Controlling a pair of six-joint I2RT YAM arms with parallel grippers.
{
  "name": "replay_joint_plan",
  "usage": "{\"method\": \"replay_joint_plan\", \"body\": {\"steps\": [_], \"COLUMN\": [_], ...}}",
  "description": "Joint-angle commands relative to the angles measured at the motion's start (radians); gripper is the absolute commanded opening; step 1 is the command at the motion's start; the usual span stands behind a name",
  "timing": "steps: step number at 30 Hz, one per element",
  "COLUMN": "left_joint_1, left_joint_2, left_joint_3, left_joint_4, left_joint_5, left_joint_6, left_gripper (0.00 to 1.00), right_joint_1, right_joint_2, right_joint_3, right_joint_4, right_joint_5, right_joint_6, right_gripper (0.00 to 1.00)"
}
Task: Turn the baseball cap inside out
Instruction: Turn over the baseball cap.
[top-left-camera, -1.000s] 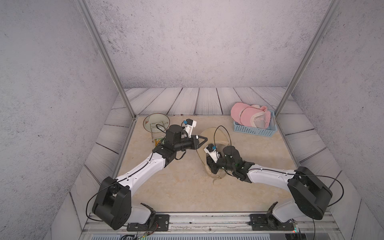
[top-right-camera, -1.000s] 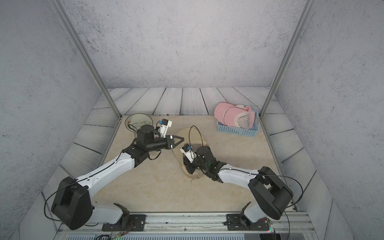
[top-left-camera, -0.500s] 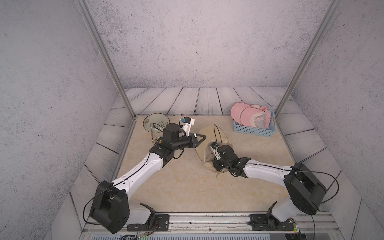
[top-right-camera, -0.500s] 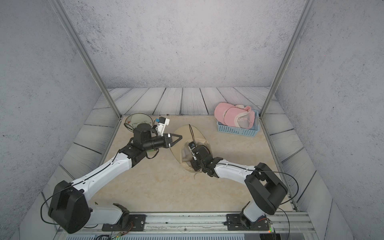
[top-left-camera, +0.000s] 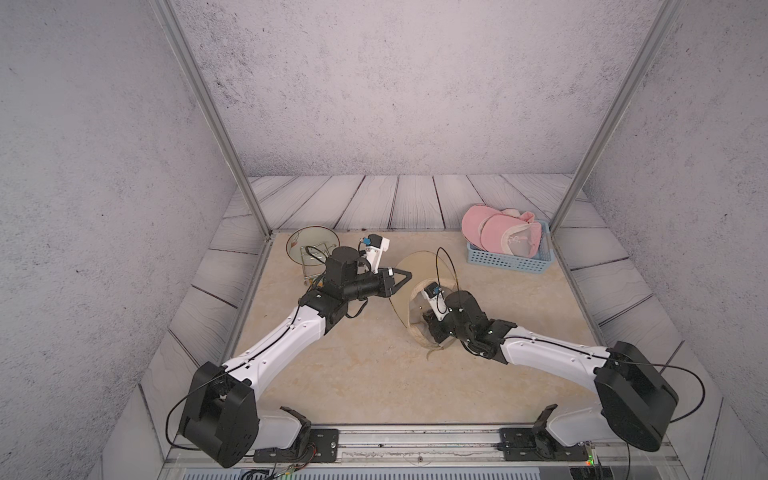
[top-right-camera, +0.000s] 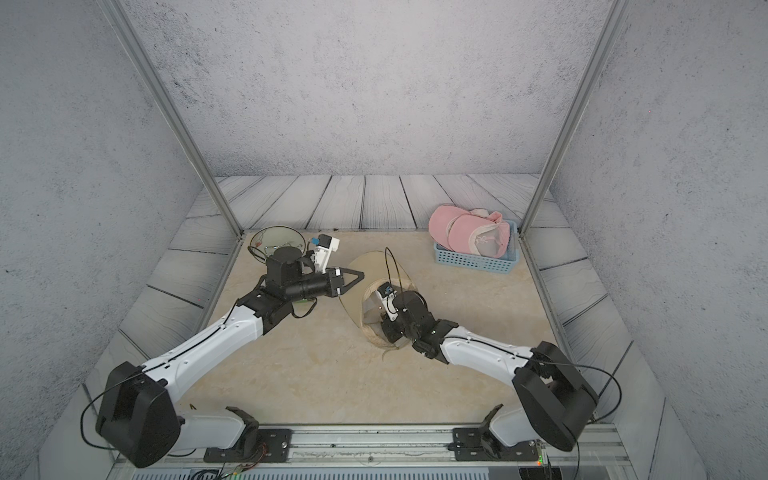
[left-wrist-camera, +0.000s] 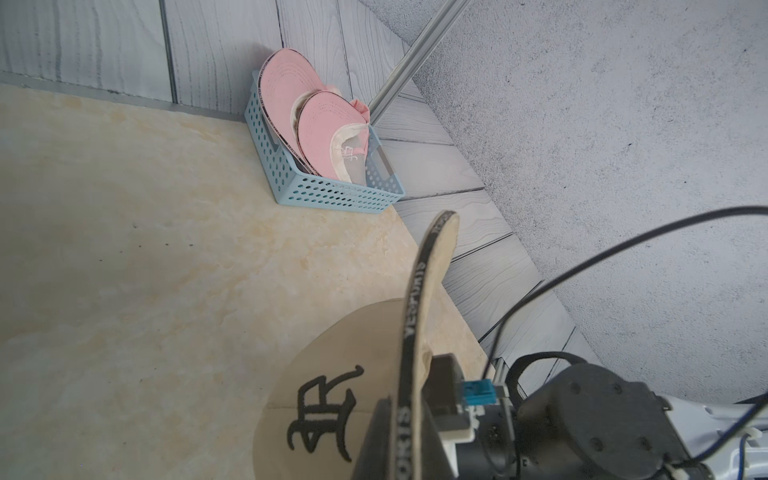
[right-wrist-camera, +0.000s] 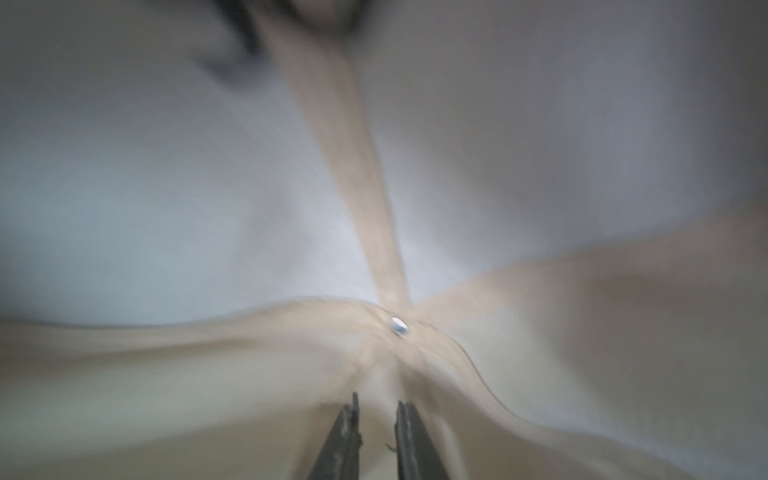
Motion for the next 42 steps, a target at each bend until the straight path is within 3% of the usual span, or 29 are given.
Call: {"method": "replay_joint_plan", "body": {"steps": [1, 8, 17, 28, 36, 42], "left_joint_1": [-0.001, -0.001, 0.001, 0.001, -0.003, -0.011], "left_joint_2": [0.03, 0.039, 0.017, 0.0, 0.024, 0.023], "left_joint_3": [0.014, 0.019, 0.045, 0.038, 0.016, 0.01], "left_joint_4": [0.058, 0.072, 0.064, 0.018, 0.015, 0.02], "left_joint_5": [0.05, 0.022, -0.027, -0.011, -0.004, 0.0], "left_joint_6": [-0.011, -0.032, -0.038, 0.004, 0.004, -0.003], "left_gripper": [0.0, 0.0, 0.0, 0.0, 0.0, 0.0], "right_joint_1": [-0.003, -0.003, -0.003, -0.003, -0.002, -0.002], "right_joint_2": [-0.048, -0.005, 0.105, 0.112, -0.046, -0.024], "right_joint_3": [-0.002, 0.026, 0.04, 0.073, 0.012, 0.026], "right_joint_4": [0.081, 0.078, -0.025, -0.173, -0.031, -0.042], "right_joint_5": [-0.182, -0.436, -0.483, -0.031, 0.056, 0.416], "right_joint_6": [-0.013, -0.005, -0.012, 0.0, -0.001, 0.077], "right_gripper": [0.23, 0.22, 0.2, 0.18, 0.19, 0.19]}}
